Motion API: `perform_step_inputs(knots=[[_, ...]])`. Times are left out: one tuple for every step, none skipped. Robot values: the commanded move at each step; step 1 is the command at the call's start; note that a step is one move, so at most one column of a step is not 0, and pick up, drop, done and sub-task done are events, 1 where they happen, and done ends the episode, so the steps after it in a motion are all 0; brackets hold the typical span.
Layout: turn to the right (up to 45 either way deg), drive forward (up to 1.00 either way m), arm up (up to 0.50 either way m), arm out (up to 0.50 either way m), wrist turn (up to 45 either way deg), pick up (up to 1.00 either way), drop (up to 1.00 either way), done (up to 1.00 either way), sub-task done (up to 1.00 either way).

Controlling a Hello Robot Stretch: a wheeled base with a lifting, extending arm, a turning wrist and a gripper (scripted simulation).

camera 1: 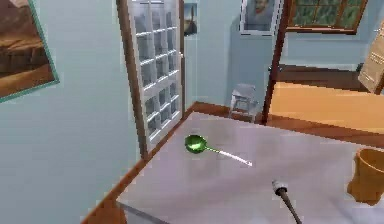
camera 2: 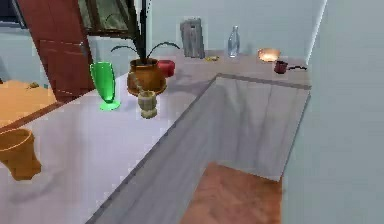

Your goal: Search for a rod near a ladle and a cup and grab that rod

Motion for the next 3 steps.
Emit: perform_step_inputs(knots=[[-45.0,0.0,0.0,0.0,0.0,0.0,0.0,0.0,0.0],[-15.0,0.0,0.0,0.0,0.0,0.0,0.0,0.0,0.0],[0.0,0.0,0.5,0.0,0.0,0.0,0.0,0.0,0.0]])
